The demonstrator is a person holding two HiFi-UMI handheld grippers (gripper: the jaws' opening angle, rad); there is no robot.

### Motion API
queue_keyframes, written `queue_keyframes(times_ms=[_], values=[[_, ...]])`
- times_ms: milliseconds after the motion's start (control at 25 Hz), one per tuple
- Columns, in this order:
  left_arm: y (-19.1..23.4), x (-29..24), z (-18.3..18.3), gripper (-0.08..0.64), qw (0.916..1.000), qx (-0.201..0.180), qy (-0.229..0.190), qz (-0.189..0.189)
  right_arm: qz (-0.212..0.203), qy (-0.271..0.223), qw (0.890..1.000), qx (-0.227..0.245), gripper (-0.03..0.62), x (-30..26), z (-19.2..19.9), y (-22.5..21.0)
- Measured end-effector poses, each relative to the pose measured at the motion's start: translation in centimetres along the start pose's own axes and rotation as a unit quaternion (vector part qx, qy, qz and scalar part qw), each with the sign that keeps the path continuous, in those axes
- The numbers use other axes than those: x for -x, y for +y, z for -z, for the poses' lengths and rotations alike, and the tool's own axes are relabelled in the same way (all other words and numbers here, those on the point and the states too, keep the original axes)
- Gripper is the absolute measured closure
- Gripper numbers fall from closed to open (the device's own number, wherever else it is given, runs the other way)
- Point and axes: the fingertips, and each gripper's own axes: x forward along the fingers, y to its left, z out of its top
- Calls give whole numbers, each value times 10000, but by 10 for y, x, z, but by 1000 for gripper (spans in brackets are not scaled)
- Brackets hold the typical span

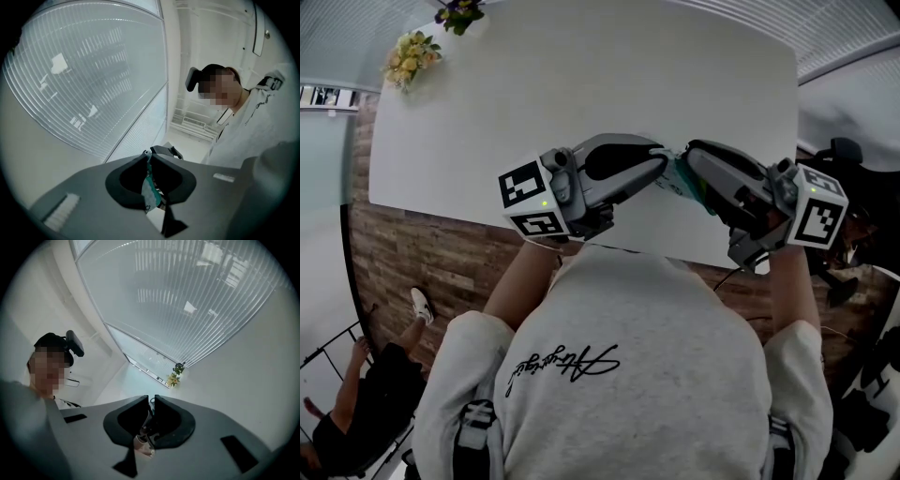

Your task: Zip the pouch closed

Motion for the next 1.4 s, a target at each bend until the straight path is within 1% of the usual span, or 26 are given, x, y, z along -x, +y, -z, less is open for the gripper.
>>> queue_keyframes(times_ms=[200,320,400,440,560,680,760,880,1000,1160,1320,1400], values=[[0,-1,1,528,9999,-139,-21,-98,92,59,9999,56,562,-2,3,-4],[-2,-4,4,528,9989,-403,221,-13,100,92,9999,-56,548,1,6,-6],[-4,-6,5,528,9976,-553,407,76,134,102,9998,-105,552,3,7,-8],[-5,-7,6,528,9971,-588,465,111,147,97,9998,-117,566,3,7,-9],[-6,-4,8,528,9967,-602,536,129,198,85,9998,-42,565,0,9,-9],[-3,-1,10,528,9974,-512,502,81,397,68,9985,359,569,-1,10,-10],[-1,0,10,528,9984,-407,379,61,515,4,9970,573,572,-1,10,-10],[2,3,7,529,9993,-300,207,1,605,-149,9959,658,579,-2,9,-11],[8,3,9,529,9996,-155,192,-147,771,-267,9937,768,584,-1,9,-16],[18,2,14,531,9985,211,203,-469,1106,-329,9864,1171,586,1,8,-24],[25,1,14,532,9970,413,168,-626,1246,-514,9835,1203,586,3,5,-30],[28,2,14,535,9963,491,112,-692,1389,-609,9790,1359,586,2,3,-31]])
